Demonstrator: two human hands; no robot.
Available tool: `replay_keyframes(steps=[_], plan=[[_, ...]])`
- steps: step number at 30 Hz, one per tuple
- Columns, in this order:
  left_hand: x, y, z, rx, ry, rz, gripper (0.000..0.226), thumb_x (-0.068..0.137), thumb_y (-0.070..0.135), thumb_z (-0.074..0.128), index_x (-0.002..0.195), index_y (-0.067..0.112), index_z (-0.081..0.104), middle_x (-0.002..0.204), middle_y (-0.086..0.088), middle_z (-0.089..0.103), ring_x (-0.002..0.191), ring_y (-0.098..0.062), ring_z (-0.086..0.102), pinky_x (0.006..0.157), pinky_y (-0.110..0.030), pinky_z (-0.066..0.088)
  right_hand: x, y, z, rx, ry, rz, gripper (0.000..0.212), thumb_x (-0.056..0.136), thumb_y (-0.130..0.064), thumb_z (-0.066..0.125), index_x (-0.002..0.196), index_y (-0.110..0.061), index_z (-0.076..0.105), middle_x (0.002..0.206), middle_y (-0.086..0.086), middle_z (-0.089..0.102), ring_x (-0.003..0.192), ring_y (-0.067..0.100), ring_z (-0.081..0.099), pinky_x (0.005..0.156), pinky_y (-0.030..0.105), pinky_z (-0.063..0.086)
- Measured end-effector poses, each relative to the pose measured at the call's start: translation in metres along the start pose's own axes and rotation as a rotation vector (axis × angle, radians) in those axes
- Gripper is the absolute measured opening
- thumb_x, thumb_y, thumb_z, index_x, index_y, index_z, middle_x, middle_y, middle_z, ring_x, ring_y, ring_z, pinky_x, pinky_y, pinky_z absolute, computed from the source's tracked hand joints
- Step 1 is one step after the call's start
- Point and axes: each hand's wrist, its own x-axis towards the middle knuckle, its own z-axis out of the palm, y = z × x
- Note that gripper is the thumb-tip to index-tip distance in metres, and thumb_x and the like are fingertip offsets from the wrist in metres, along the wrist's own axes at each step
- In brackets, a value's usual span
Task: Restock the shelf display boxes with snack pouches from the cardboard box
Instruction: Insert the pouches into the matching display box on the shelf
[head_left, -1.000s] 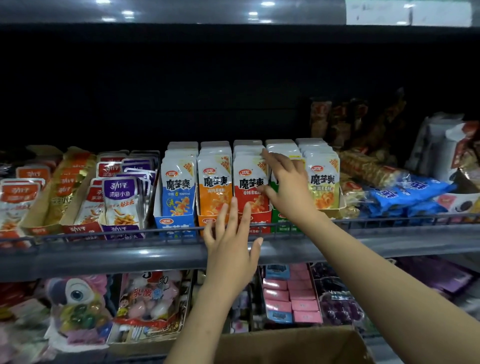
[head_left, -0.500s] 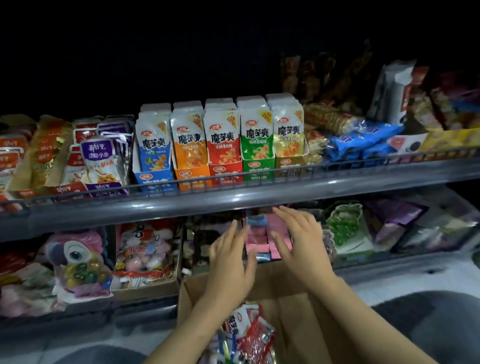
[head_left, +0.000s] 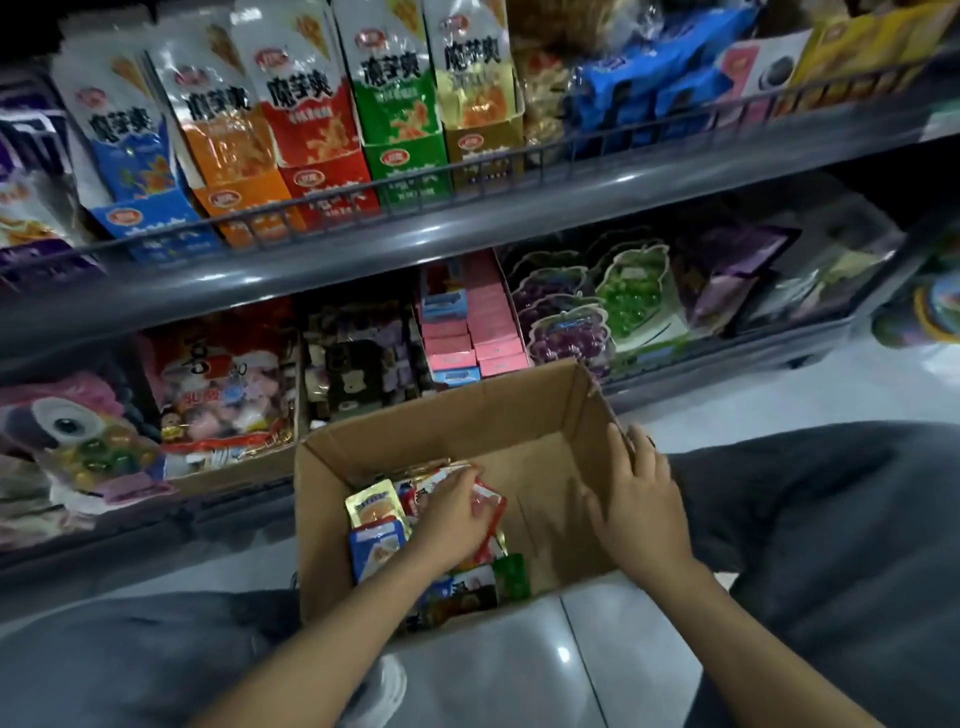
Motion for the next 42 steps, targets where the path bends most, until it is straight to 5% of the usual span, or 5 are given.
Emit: replay_keyframes(steps=[3,13,22,30,42], plan=[[0.013,-0.014,0.014,0.013,-0.081,-0.057,0.048,0.098,0.031,0.046,0.142,0.013,0.038,0.143,-0.006,0.046,0.130,-0.021,0.044,0.102,-0.027,0.034,-0.004,0.005,0.009,0.052,-0.066,0.048,0.074,0.087,-0.028,0.059,0.148,-0.005,0.022,0.151,0.016,0.026,0.126,0.036,0.040,0.096,0.044,0.043],[0.049,-0.069,0.038,0.160,-0.261,-0.193,0.070,0.097,0.042,0.044,0.153,0.017,0.011,0.160,-0.005,0.002,0.147,-0.025,0.007,0.118,-0.036,0.014,-0.004,0.007,0.028,-0.037,0.015,0.042,0.078,0.070,-0.031,0.075,0.136,-0.004,0.044,0.139,0.020,0.044,0.107,0.038,0.055,0.077,0.045,0.052],[0.073,-0.081,0.044,0.325,-0.207,-0.247,0.086,0.077,0.050,0.071,0.145,0.023,0.027,0.154,-0.014,0.011,0.142,-0.032,0.010,0.114,-0.043,0.014,-0.003,0.007,0.028,-0.044,0.025,0.050,0.079,0.066,-0.030,0.077,0.136,-0.009,0.046,0.139,0.020,0.045,0.105,0.038,0.056,0.078,0.044,0.051],[0.070,-0.076,0.061,0.078,-0.132,-0.102,0.084,0.077,0.017,0.076,0.147,0.014,0.029,0.154,-0.008,0.028,0.139,-0.027,0.023,0.113,-0.038,0.023,-0.003,0.006,0.030,-0.039,0.045,0.065,0.078,0.065,-0.030,0.078,0.134,-0.009,0.047,0.137,0.020,0.046,0.105,0.039,0.057,0.079,0.045,0.051],[0.079,-0.059,0.064,0.172,-0.245,-0.232,0.094,0.054,0.039,0.089,0.130,0.010,0.042,0.128,-0.008,0.054,0.119,-0.028,0.047,0.091,-0.035,0.037,-0.003,0.006,0.032,-0.036,0.057,0.077,0.080,0.063,-0.029,0.079,0.135,-0.010,0.048,0.137,0.018,0.048,0.106,0.038,0.056,0.081,0.045,0.051]])
